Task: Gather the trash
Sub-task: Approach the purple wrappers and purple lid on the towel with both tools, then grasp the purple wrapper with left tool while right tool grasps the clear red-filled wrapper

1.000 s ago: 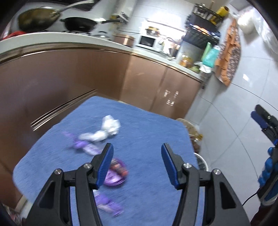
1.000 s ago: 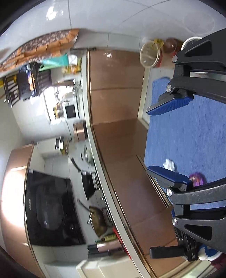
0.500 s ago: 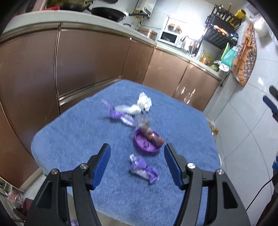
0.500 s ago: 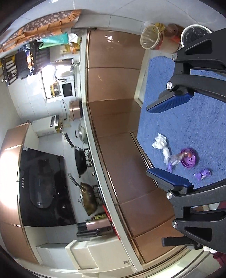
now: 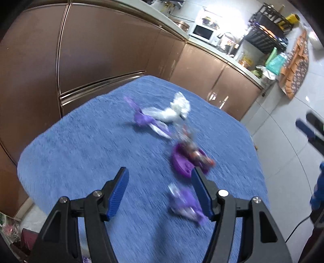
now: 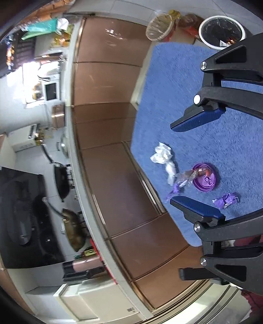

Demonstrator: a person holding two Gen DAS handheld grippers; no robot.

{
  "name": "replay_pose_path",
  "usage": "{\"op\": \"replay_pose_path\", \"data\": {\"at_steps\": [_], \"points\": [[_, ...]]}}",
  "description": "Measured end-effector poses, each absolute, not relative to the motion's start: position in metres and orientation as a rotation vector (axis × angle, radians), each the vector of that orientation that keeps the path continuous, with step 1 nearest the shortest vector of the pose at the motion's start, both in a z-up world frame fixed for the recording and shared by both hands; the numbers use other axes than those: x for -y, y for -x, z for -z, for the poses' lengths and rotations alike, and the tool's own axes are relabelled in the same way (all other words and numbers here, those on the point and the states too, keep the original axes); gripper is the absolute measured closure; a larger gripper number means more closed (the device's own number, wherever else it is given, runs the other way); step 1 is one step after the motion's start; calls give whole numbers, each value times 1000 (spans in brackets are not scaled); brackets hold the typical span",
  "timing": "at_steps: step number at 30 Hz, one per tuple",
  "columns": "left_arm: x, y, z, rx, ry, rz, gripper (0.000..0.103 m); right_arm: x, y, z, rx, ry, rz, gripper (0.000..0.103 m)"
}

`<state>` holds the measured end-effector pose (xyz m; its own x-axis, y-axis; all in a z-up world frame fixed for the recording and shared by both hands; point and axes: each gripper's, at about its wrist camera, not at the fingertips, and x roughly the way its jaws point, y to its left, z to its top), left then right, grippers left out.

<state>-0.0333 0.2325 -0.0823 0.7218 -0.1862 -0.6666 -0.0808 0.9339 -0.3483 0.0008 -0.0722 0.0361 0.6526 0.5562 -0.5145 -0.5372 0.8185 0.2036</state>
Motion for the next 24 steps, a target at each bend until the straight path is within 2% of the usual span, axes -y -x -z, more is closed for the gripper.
{"op": "replay_pose_path", "data": {"at_steps": [16, 19, 21, 22, 24], "points": [[-288, -114, 117, -830, 505, 27, 41, -31, -109, 67, -909, 54, -764, 40], [-286, -125, 124, -825, 511, 34, 45, -41, -117, 83, -944, 66, -790, 40], [-283, -128, 128, -832, 513, 45, 63, -48, -121, 93, -968, 68, -809, 40], [-282, -129, 131, -836, 516, 51, 66, -50, -124, 96, -979, 64, -815, 40], [-281, -130, 134, -841, 520, 55, 82, -54, -128, 105, -1003, 54, -827, 43]]}}
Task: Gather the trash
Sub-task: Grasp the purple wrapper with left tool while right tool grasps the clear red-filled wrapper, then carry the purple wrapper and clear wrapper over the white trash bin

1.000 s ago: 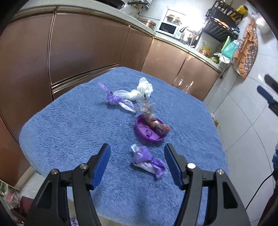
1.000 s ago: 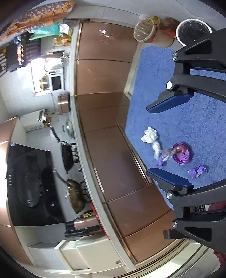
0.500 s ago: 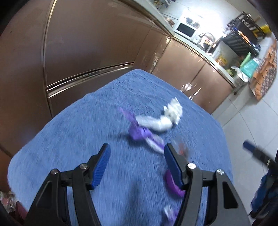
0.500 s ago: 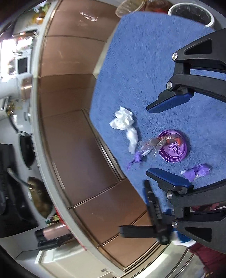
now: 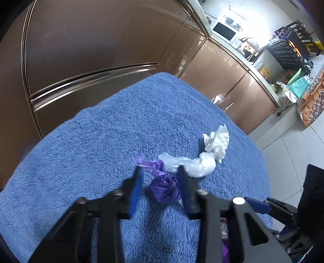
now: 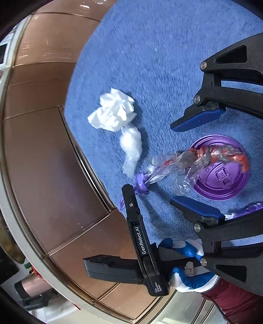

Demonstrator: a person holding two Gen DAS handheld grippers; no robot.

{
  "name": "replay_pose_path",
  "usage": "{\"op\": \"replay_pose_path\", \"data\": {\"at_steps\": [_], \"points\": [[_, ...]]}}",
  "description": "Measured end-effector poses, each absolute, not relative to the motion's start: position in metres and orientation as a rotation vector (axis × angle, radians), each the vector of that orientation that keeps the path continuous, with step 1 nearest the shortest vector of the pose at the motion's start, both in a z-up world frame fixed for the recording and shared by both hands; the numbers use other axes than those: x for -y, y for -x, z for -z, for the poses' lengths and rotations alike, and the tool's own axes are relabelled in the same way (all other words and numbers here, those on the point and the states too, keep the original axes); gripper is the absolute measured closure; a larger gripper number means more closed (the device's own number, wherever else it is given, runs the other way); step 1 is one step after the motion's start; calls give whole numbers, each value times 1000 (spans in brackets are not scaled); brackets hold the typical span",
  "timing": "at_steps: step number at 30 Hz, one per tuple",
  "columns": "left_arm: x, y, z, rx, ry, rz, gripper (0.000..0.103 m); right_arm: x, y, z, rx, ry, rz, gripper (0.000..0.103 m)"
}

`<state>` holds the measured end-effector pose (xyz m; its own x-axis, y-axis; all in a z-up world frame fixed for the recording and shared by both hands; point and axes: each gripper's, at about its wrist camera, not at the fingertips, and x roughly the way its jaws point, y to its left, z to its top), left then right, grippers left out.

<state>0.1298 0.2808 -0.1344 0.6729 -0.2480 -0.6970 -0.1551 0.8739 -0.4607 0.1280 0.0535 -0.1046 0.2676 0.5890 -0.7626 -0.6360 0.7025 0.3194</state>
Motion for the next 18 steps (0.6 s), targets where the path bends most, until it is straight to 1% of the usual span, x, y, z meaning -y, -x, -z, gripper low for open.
{"op": "replay_pose_path", "data": {"at_steps": [1, 4, 6, 7, 8, 9, 10, 18], "points": [[-281, -130, 136, -842, 523, 56, 84, -55, -130, 108, -1012, 55, -832, 45], [-280, -130, 136, -835, 531, 57, 86, -59, -130, 116, -1037, 60, -846, 58], [-280, -129, 135, -834, 528, 57, 87, -60, -130, 118, -1048, 58, -851, 70], [-281, -128, 134, -831, 529, 60, 87, -60, -129, 119, -1050, 60, -850, 73], [-282, -127, 133, -828, 528, 64, 87, -61, -129, 120, -1050, 62, -848, 79], [-282, -125, 132, -826, 527, 64, 87, -61, -128, 121, -1052, 62, -850, 83], [-282, -122, 131, -824, 526, 63, 87, -62, -129, 121, -1054, 61, -851, 90], [-284, -105, 117, -798, 522, 56, 87, -56, -115, 107, -1011, 64, -854, 94]]}}
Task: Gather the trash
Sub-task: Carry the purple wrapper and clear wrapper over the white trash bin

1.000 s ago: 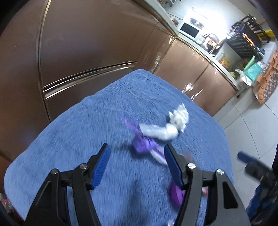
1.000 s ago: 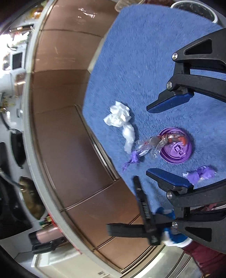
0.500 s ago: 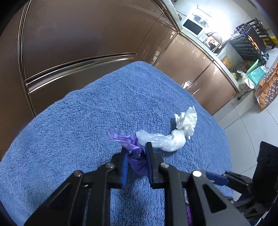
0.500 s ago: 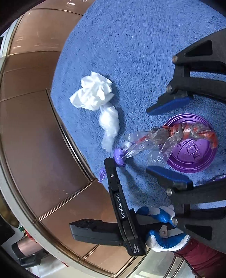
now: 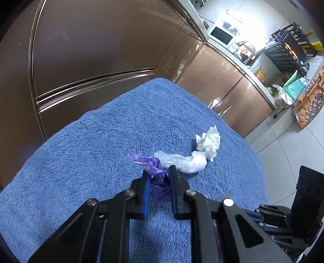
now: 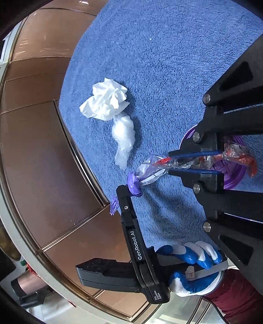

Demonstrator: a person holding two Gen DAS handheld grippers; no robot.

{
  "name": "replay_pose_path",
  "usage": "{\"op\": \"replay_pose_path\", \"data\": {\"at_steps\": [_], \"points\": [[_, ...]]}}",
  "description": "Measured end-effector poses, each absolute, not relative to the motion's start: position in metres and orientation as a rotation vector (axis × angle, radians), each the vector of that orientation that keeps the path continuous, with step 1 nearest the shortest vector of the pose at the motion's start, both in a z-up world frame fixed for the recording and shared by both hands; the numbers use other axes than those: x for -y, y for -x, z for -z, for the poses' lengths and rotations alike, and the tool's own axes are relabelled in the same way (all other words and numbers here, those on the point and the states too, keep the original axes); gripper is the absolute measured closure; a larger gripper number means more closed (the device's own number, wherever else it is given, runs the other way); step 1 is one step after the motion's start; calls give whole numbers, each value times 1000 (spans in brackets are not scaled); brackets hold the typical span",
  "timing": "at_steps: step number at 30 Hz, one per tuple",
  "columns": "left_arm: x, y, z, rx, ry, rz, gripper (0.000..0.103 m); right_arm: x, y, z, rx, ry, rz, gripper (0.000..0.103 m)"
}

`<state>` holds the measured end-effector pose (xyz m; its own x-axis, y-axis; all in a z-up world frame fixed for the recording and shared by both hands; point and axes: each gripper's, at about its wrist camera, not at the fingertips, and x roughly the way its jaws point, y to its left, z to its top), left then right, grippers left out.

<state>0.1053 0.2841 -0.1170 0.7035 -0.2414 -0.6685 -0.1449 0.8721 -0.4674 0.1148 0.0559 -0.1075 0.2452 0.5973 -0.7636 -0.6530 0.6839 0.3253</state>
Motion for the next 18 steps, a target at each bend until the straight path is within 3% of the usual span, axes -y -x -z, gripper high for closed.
{"op": "replay_pose_path", "data": {"at_steps": [18], "points": [[-286, -59, 65, -707, 486, 46, 87, -38, -68, 41, -855, 67, -856, 95]]}}
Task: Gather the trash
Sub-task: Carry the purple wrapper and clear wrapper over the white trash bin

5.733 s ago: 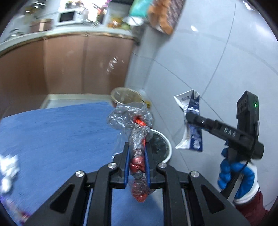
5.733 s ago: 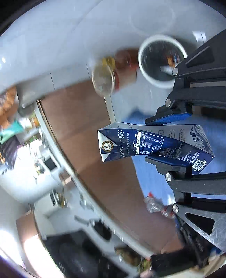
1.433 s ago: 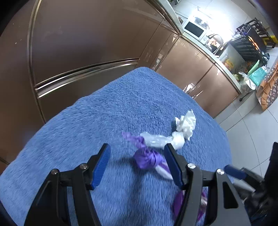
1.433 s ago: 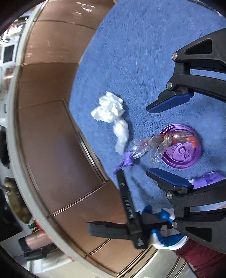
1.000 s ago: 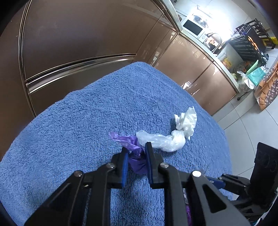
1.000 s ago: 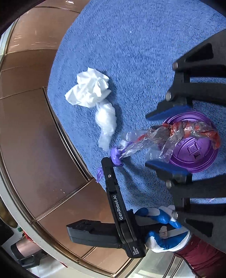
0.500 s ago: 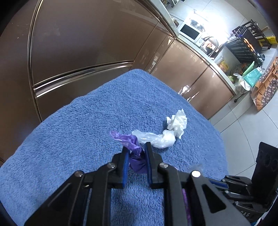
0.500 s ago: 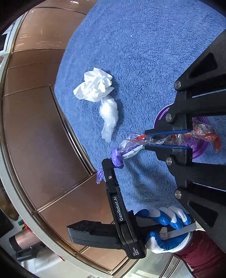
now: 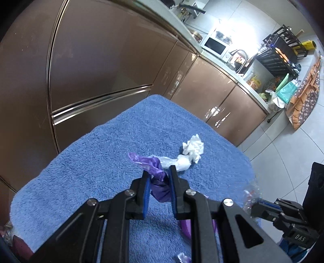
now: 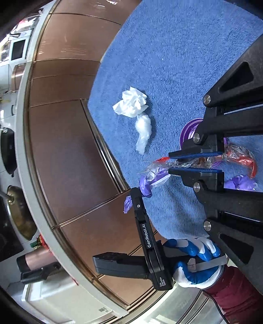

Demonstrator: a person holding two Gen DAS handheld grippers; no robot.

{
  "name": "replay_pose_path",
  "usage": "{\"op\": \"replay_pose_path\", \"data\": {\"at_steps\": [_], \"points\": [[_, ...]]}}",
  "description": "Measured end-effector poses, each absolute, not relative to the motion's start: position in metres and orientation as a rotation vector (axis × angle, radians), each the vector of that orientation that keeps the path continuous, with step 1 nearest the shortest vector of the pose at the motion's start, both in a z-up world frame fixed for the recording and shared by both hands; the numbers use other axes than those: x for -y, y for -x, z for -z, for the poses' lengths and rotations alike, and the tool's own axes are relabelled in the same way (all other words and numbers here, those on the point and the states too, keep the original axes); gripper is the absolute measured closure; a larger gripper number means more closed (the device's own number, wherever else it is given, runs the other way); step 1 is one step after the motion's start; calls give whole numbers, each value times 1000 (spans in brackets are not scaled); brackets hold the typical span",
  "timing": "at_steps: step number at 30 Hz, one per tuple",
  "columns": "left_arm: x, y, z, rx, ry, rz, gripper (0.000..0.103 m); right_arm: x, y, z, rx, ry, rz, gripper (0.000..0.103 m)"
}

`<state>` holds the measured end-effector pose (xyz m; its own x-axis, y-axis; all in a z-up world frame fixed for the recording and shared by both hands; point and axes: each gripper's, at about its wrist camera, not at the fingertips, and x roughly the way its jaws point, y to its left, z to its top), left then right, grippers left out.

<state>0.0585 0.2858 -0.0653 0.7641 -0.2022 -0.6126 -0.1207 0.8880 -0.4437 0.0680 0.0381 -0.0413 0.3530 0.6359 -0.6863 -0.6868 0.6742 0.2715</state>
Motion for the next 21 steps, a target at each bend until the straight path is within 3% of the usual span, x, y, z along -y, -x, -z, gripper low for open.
{"op": "replay_pose_path", "data": {"at_steps": [9, 21], "points": [[-247, -26, 9, -632, 403, 115, 87, 11, -27, -5, -734, 32, -817, 95], [-111, -3, -69, -560, 265, 353, 87, 157, 36, -80, -503, -80, -590, 95]]}}
